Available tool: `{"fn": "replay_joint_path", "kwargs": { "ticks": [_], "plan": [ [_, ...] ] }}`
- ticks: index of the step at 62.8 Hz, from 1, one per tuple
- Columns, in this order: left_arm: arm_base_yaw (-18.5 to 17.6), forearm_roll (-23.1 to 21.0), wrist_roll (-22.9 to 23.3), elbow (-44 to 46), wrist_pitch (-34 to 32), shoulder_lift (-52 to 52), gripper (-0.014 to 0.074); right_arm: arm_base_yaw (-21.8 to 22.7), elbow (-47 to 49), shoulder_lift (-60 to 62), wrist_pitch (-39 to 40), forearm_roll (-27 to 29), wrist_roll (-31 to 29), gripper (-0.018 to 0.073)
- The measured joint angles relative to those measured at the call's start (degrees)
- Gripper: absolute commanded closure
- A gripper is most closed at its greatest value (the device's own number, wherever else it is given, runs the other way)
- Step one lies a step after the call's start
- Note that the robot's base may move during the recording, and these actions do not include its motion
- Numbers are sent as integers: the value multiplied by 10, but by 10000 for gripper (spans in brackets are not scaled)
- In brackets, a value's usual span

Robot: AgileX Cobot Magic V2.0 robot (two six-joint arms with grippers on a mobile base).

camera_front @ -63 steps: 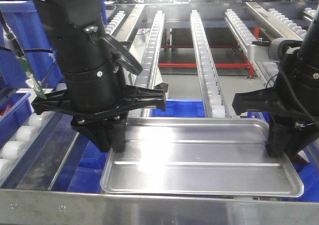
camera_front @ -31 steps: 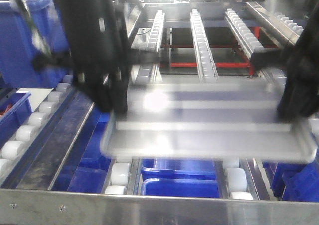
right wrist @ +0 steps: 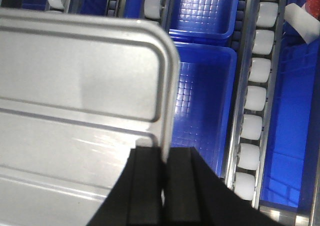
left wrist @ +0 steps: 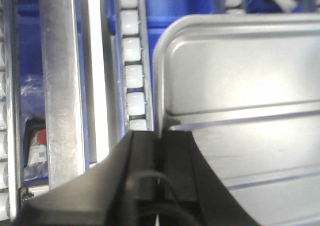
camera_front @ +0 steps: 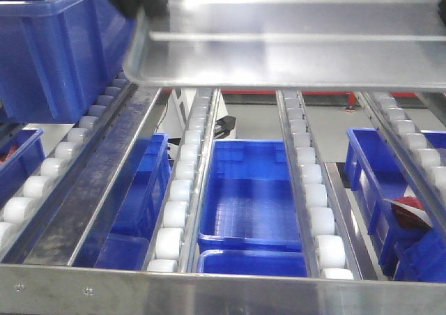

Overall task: Grab silver tray and stack on right shelf
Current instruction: 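Lift the silver tray up off the rollers with both grippers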

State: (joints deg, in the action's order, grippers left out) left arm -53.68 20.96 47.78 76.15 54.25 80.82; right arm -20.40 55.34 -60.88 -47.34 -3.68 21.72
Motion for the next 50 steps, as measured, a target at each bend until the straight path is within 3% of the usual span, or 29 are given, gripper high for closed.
{"fn": "replay_joint_path", "kwargs": {
  "ticks": [50],
  "plan": [
    [-6,13,5,0,30,-12,689,-3,1,0,-1,19,-1,503]
  ]
}}
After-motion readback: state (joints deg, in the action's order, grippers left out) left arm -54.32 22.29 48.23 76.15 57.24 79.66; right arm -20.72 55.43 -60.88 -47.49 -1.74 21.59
